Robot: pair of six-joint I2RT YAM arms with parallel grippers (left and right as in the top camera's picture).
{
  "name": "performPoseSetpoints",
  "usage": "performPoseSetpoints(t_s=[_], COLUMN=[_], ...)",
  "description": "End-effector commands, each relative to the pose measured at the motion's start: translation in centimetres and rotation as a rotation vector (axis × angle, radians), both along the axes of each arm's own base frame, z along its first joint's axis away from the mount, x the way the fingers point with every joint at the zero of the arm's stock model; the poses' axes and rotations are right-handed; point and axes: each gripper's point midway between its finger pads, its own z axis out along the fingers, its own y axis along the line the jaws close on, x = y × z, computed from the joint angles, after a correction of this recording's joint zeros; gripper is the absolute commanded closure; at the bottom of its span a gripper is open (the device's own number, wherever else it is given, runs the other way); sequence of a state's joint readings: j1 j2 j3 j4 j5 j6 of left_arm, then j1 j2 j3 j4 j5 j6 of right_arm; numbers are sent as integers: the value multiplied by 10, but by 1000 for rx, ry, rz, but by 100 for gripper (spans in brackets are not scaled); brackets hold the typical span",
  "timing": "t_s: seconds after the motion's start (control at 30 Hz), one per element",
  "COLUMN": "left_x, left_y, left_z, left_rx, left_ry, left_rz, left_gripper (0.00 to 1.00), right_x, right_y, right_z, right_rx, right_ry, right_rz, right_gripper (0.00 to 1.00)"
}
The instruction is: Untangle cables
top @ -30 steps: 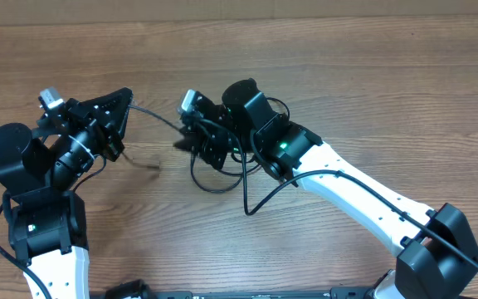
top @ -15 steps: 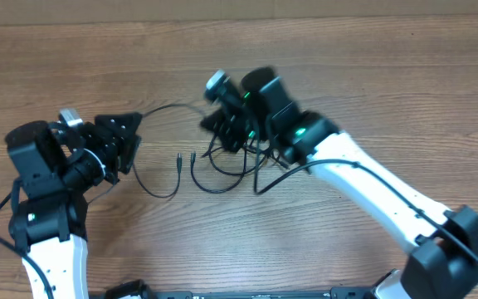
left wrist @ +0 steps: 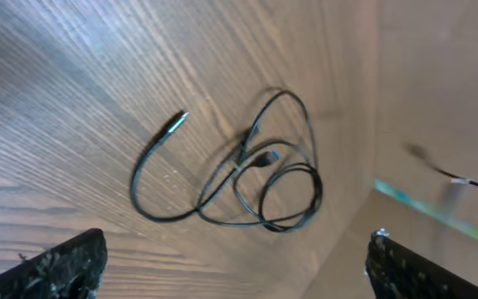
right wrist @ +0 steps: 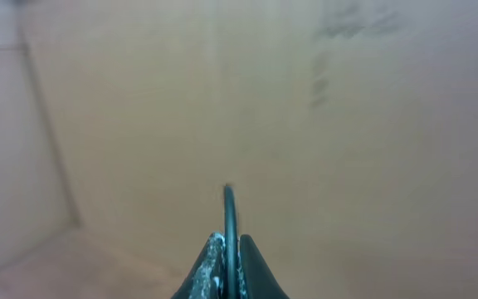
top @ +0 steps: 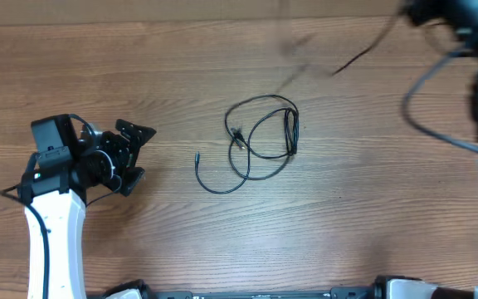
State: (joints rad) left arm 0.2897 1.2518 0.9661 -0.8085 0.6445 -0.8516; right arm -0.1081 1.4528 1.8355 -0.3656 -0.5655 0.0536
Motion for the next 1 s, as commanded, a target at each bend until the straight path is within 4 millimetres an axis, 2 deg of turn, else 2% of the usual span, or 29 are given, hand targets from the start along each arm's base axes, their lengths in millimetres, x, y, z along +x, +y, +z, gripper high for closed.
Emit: performPoseSetpoints(t_s=[0.0,0.07,0.17,0.2,0.3,0.43,0.47,0.67,0.8,0.97], left_x=[5,6,6,6,6,4,4,2,1,-2], left_y=[3,3,3,3,1,-9,-13,-26,-39,-55], left_z=[-3,-7,-10,-10,-10,-10,-10,-14,-14,-14], left_rx=[38,34,33,37,40,38,50,92,94,97], left_ry=[-14,-1,7,2,-1,-5,-10,1,-10,-13], left_rz=[-43,-46,-48,-53,-66,-109,-132,-176,-219,-273], left_gripper=[0,0,0,0,0,0,0,0,0,0], right_x=[1,3,4,1,-11,-33,-40,-63,-75,-87], right_y=[-47,-89,-164,-201,-269,-349,-376,-445,-473,-493], right_z=[-5,-11,-23,-32,-54,-102,-128,-226,-285,-360], right_rx=[54,58,34,-5,-92,-151,-134,-53,1,94], right_ry=[45,64,85,102,164,306,373,628,768,928], right_rz=[-53,-167,-428,-568,-821,-1059,-1108,-1186,-1202,-1204], right_gripper=[96,96,96,96,96,96,96,96,96,96])
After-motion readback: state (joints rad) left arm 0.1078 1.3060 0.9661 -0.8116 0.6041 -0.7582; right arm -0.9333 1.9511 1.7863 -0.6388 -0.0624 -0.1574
